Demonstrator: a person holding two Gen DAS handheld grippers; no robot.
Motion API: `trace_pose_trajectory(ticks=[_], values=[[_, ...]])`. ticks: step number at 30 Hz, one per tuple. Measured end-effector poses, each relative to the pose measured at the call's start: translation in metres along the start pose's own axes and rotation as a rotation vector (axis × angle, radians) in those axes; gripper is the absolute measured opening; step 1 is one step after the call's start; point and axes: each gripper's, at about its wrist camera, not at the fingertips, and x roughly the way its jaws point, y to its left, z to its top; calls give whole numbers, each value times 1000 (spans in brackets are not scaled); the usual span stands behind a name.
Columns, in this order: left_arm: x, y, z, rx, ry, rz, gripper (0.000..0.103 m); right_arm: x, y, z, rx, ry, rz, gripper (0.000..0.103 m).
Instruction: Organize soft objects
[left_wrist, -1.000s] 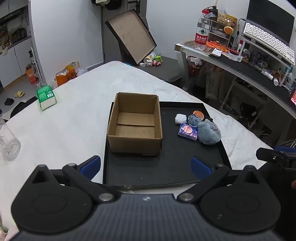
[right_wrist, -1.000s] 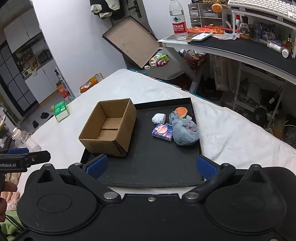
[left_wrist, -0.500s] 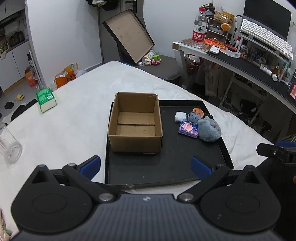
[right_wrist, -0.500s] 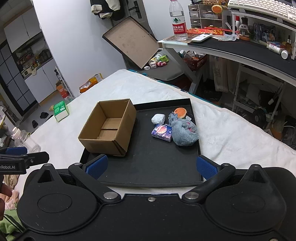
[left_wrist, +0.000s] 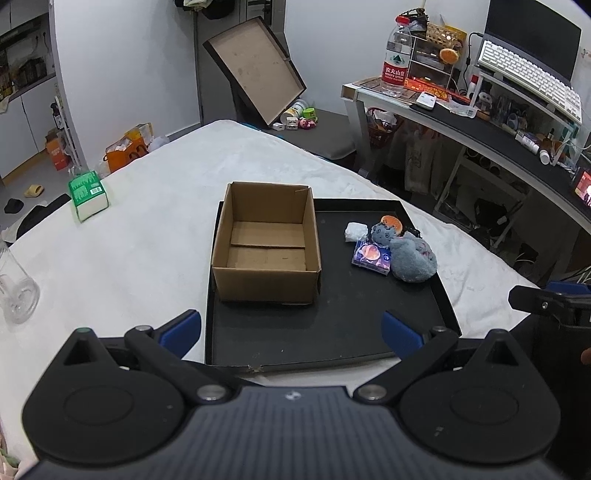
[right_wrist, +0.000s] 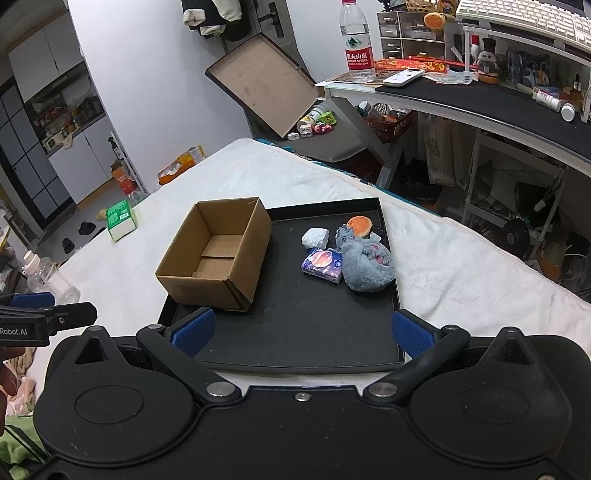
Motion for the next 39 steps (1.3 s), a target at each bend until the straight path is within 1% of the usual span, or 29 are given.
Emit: trace_pose_trajectory(ticks=[8, 25, 39], values=[[-3, -2, -1, 19, -10, -20, 103, 0, 0, 0, -3, 0, 0, 103], [-4, -1, -2, 14, -17, -7, 103, -2, 3, 0, -15, -5, -5, 103], [0, 2, -2, 8, -18, -14, 103, 1, 4, -1, -19, -2, -12, 103]])
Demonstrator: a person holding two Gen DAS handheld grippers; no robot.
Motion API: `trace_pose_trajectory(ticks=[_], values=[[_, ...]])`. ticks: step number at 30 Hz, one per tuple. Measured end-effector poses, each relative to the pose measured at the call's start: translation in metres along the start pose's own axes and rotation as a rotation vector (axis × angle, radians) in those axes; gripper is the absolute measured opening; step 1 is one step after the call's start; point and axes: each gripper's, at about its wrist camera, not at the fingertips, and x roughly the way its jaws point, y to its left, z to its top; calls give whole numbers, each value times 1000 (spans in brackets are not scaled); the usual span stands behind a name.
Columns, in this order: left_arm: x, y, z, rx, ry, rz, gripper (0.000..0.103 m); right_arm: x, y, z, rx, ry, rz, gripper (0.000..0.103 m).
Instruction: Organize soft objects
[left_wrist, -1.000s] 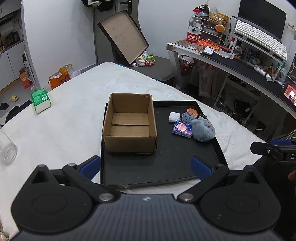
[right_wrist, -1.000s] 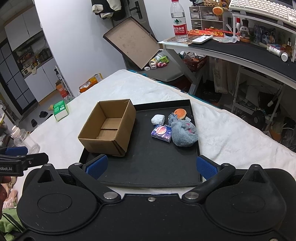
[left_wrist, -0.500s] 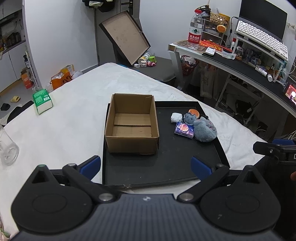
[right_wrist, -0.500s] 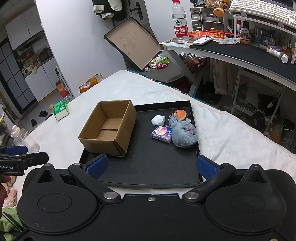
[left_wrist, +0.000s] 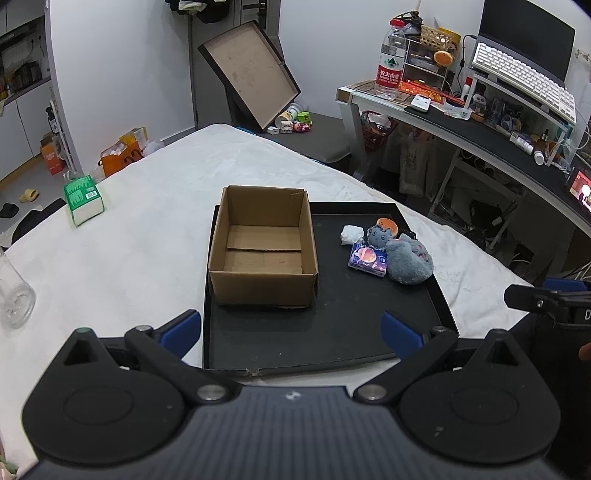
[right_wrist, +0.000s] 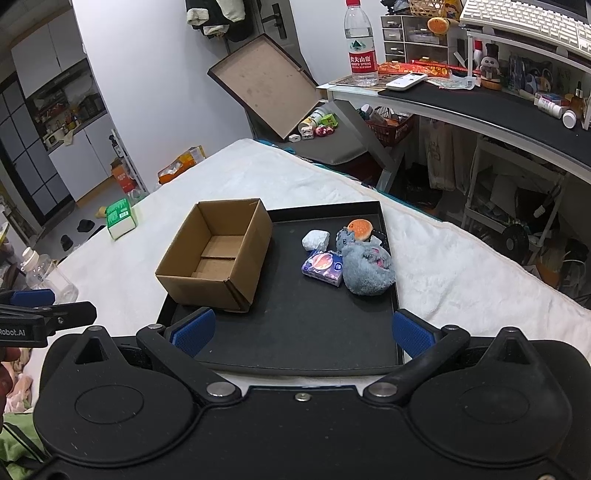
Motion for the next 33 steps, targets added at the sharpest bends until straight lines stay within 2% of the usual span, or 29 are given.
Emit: trace_pose_trajectory(ticks=[14, 20, 33], values=[[20, 9, 8, -15, 24, -8, 103, 17, -2, 3, 19, 4, 35, 103], [34, 11, 17, -29, 34, -15, 103, 24, -8, 8, 26, -3, 76, 103], [65, 13, 40, -53, 74, -7, 102, 45, -31, 29, 48, 9, 64, 103]])
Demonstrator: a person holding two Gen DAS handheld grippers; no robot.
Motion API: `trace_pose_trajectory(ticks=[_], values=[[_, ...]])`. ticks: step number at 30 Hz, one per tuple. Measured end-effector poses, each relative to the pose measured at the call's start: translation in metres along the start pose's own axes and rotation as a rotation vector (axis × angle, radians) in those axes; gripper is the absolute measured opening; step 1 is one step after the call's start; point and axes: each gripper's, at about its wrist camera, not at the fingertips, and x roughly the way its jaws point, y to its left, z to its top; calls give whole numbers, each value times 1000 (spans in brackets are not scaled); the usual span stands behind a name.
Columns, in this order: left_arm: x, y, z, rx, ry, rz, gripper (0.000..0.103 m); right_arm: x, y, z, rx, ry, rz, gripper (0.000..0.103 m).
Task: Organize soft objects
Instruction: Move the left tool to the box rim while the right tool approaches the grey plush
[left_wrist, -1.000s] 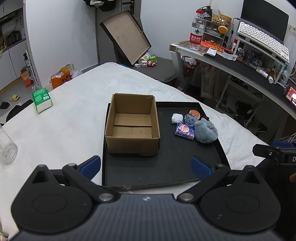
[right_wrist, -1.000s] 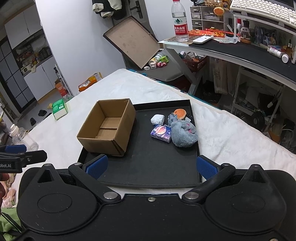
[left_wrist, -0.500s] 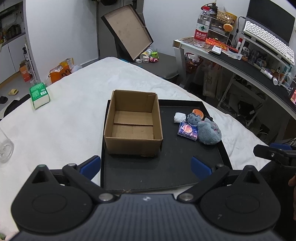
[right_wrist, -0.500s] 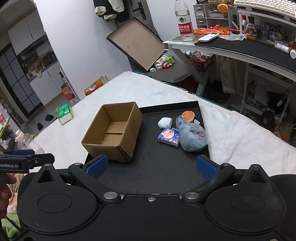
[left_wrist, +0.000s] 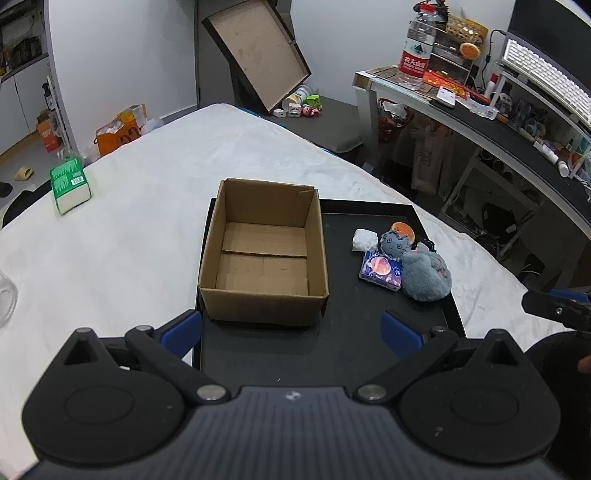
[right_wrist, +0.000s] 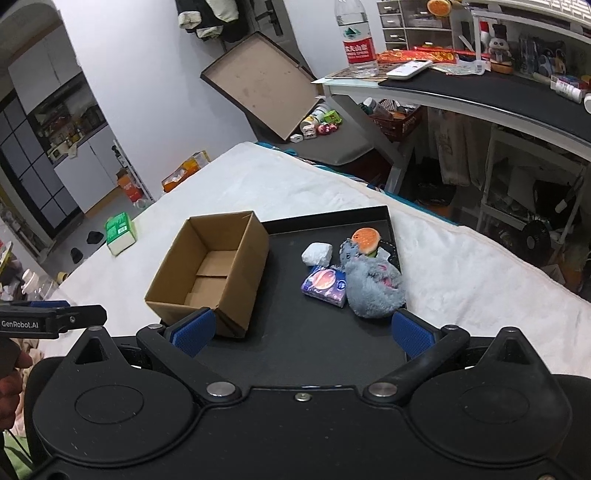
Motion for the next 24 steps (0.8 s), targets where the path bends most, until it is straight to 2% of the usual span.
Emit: trace_pose_trajectory(ticks=[6, 14, 24], values=[[11, 0, 11, -7, 13, 14, 102, 8, -10, 6, 4, 7, -18, 103], [35, 4, 19, -27, 69, 24, 102, 22, -25, 17, 20, 27, -46, 103], [63, 19, 28, -54, 118, 40, 102, 47, -45, 32, 81, 77, -50, 103]])
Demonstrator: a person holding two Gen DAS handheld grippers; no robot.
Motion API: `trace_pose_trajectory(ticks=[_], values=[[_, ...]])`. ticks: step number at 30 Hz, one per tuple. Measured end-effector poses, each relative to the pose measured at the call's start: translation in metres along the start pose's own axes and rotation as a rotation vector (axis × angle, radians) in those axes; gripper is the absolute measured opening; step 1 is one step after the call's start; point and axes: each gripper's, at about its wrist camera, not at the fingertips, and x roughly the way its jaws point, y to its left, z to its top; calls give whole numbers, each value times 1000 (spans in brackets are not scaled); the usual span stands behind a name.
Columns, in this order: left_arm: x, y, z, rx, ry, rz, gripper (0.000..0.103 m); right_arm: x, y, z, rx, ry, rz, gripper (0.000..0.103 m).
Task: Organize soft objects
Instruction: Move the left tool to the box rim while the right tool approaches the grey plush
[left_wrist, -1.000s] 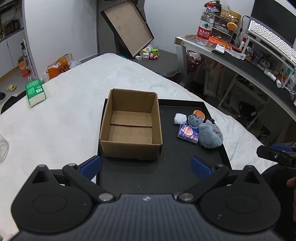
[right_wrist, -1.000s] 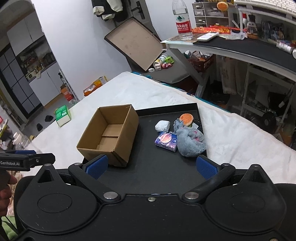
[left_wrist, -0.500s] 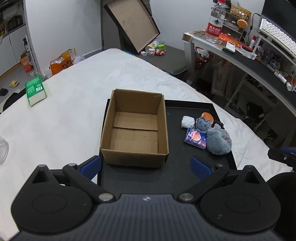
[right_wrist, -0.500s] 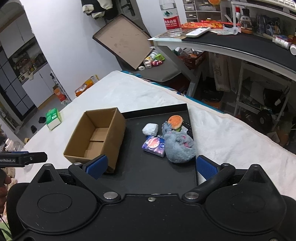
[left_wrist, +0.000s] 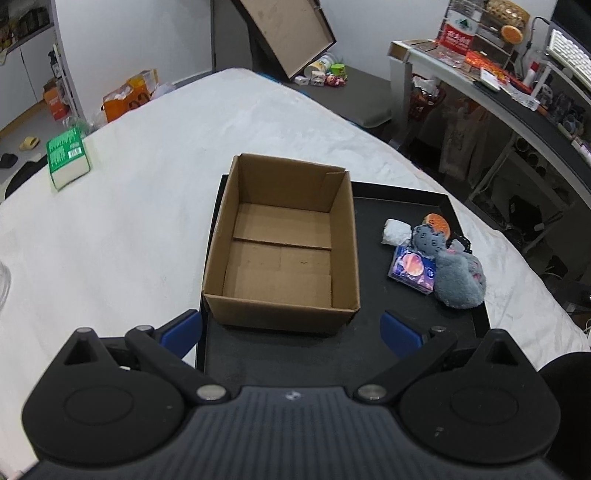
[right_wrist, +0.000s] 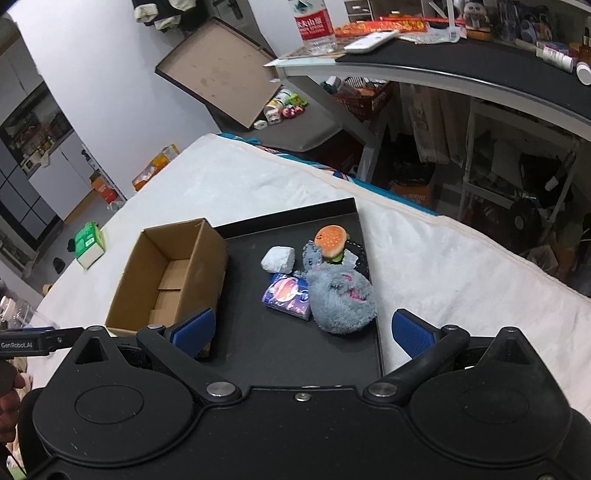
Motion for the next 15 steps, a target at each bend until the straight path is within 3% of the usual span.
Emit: trace_pose_trajectory(ticks=[11, 15], values=[[30, 17, 17, -35, 54, 23, 102, 33, -16, 16, 24, 51, -33, 103], [40, 20, 24, -26, 74, 29, 100, 48, -22, 19, 32, 76, -34, 93]])
